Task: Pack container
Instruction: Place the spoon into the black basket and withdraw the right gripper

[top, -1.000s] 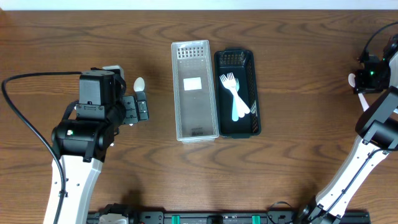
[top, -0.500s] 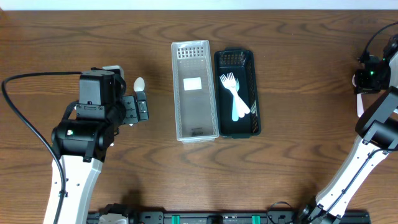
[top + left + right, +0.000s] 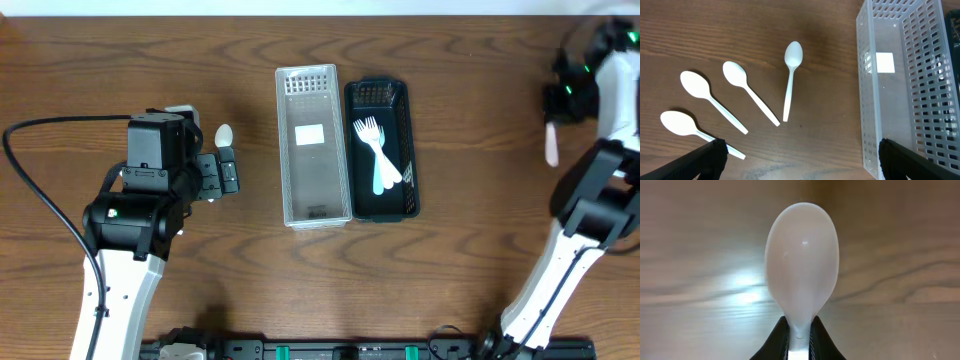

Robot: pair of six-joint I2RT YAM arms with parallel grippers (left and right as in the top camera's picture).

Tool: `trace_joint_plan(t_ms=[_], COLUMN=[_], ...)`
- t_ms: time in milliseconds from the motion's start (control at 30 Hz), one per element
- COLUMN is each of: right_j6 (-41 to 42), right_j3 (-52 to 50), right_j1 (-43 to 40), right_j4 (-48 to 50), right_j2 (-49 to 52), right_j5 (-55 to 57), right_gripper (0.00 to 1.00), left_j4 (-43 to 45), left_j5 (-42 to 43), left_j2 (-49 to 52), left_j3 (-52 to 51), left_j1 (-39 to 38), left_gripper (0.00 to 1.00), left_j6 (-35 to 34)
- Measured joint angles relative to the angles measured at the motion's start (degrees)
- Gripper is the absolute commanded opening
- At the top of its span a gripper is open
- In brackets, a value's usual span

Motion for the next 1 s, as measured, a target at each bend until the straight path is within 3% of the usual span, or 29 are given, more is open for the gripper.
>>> trace_joint_plan(t_ms=[200, 367, 567, 833, 900, 1000], right_j6=[7.08, 17.05, 29.46, 35.52, 35.63, 34.84], right_j3=[1.09, 1.46, 0.00, -10.60, -12.17, -12.72], right_j1=[18.18, 32.81, 40.37, 43.50, 43.91, 44.59], right_j4=[0.09, 0.22, -1.18, -1.42, -1.68, -1.07], right_j2=[-14.16, -15.12, -9.62, -5.64, -4.98, -4.90], right_j5=[0.50, 0.70, 1.55, 1.88, 1.79, 1.77], right_gripper=[0.01, 0.01, 0.01, 0.01, 0.09, 0.38], left_j4=[-0.02, -0.28, -0.70, -2.05, -2.54, -2.62], left_j5=[0.02, 0.02, 0.02, 0.00, 0.02, 0.02], left_j2=[0.00, 0.00, 0.00, 0.00, 0.00, 0.00], left_j3=[0.00, 0.00, 0.00, 0.00, 0.00, 0.00], left_j1=[0.00, 0.00, 0.00, 0.00, 0.00, 0.00], left_gripper=[0.98, 0.98, 0.98, 0.98, 0.98, 0.98], left_j6=[0.00, 0.00, 0.00, 0.00, 0.00, 0.00])
